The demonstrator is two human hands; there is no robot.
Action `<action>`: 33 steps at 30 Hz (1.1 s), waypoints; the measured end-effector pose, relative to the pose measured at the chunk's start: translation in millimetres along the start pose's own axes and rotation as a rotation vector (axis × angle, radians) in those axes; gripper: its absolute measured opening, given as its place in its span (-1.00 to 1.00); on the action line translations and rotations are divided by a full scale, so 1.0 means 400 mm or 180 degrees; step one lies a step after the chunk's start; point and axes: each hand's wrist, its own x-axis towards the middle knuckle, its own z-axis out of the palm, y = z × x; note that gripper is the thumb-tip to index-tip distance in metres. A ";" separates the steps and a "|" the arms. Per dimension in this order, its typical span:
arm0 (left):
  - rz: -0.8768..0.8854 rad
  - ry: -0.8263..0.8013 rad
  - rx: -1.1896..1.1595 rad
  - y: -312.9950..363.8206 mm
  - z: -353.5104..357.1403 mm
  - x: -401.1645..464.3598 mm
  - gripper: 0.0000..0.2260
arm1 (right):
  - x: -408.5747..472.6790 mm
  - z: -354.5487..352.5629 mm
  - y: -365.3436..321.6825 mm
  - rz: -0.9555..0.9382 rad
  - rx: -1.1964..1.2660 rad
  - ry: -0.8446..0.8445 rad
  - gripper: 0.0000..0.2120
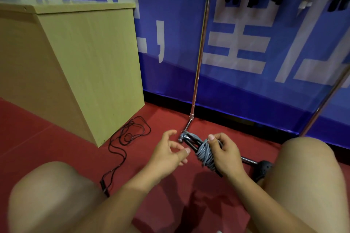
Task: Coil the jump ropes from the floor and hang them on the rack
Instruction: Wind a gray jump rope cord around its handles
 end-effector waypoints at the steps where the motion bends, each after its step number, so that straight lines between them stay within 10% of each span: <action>1: -0.0154 -0.0041 -0.0007 -0.001 0.002 -0.003 -0.60 | -0.001 -0.002 -0.002 0.0018 0.0064 0.0176 -0.74; 10: -0.0260 -0.1544 -0.0026 0.002 0.042 -0.054 -0.64 | -0.038 0.026 -0.011 -0.0271 -0.0122 0.0363 -0.82; 19: 0.0087 -0.0622 -0.0159 -0.025 0.031 -0.028 -0.46 | -0.081 0.023 -0.030 -0.1012 0.0056 -0.0452 -0.89; 33: -0.0358 -0.0462 -0.0435 -0.004 0.038 -0.013 -0.61 | -0.055 -0.004 -0.087 0.0478 0.1631 -0.1379 -0.77</action>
